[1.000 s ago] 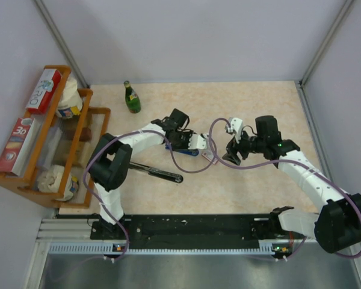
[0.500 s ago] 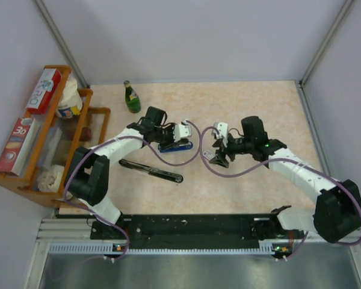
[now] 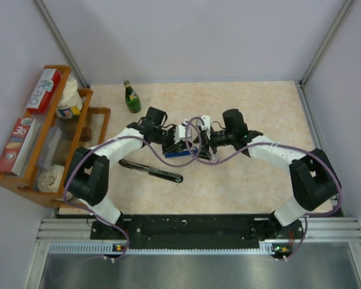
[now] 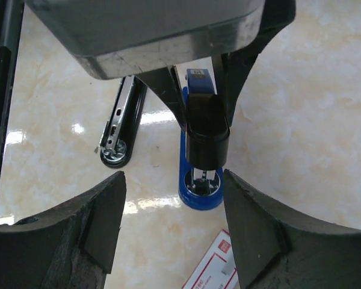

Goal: Load the staples into the stapler

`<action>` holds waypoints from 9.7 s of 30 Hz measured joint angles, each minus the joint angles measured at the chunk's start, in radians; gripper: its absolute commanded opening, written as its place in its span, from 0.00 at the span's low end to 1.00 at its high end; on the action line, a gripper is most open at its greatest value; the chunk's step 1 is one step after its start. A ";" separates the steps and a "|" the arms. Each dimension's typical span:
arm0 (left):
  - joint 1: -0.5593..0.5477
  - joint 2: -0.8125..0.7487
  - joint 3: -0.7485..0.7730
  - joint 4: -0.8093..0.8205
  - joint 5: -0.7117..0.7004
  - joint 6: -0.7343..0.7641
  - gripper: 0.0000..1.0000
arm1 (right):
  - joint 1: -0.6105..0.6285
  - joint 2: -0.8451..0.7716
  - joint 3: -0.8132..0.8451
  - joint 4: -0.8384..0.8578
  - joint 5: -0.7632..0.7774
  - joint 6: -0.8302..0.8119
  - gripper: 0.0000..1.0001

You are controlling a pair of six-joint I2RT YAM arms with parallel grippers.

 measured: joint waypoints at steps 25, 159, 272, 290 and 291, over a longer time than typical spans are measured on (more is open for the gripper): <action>0.122 -0.057 0.004 0.001 0.246 -0.135 0.00 | 0.042 0.127 0.001 0.167 0.032 0.045 0.00; 0.158 -0.242 -0.204 -0.211 -0.087 0.345 0.76 | 0.225 0.248 0.102 -0.158 0.776 0.492 0.55; -0.022 -0.296 -0.253 -0.196 -0.332 0.668 0.77 | -0.018 0.039 -0.033 -0.262 0.640 0.348 0.65; 0.173 -0.552 -0.312 -0.036 -0.150 -0.002 0.89 | 0.047 0.103 -0.009 -0.274 0.703 0.348 0.60; 0.174 -0.553 -0.315 -0.030 -0.153 -0.025 0.89 | 0.053 0.107 -0.005 -0.275 0.713 0.348 0.59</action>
